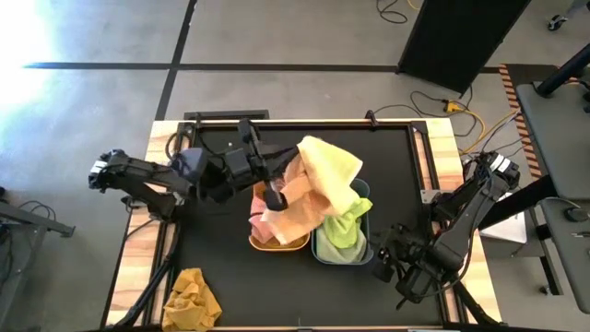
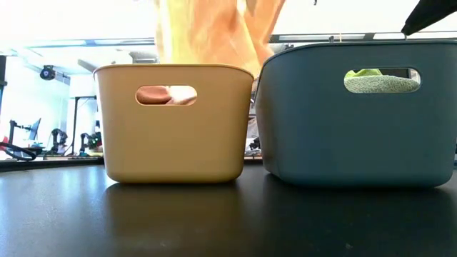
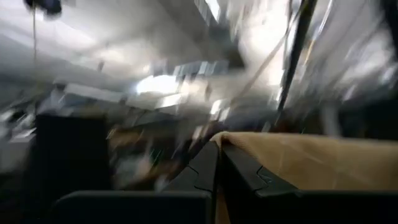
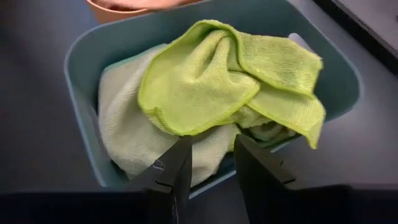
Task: Sort towels by color in basket
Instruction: Put the orange plaid towel into the orange bin
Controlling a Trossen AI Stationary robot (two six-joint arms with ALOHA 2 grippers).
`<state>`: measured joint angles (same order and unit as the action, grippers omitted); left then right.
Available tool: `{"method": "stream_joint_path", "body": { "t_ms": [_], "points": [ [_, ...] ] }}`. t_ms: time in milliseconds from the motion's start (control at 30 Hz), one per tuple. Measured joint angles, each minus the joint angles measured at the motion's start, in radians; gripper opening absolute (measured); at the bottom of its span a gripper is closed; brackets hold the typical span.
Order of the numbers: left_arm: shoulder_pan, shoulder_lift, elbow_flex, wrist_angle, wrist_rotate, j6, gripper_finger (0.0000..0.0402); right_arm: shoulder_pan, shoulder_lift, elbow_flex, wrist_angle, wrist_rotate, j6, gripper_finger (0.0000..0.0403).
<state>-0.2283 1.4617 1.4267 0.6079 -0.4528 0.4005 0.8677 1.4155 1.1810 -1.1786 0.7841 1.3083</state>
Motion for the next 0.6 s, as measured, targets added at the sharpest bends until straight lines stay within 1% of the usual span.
{"method": "stream_joint_path", "body": {
  "t_ms": [100,200,267,400,500,600],
  "points": [
    [-0.012,-0.048,-0.01,-0.201,-0.135,0.005,0.0,0.0,0.0,-0.002,0.021,-0.008,0.0,0.0107],
    [-0.05,-0.113,-0.014,-0.449,-0.247,-0.048,0.0,0.0,0.0,-0.005,0.021,-0.03,-0.001,0.0102],
    [-0.097,-0.169,-0.014,-0.624,-0.295,-0.102,0.0,0.0,0.0,-0.008,0.02,-0.037,-0.007,0.0099],
    [-0.228,-0.273,-0.015,-0.878,-0.4,-0.218,0.0,0.0,0.0,-0.009,0.02,-0.036,-0.021,0.0092],
    [-0.336,-0.339,-0.015,-1.035,-0.394,-0.331,0.0,0.0,0.0,-0.01,0.02,-0.034,-0.043,0.0088],
    [-0.437,-0.385,-0.015,-1.109,-0.358,-0.437,0.0,-0.001,0.0,-0.01,0.019,-0.033,-0.05,0.0086]
  ]
}}
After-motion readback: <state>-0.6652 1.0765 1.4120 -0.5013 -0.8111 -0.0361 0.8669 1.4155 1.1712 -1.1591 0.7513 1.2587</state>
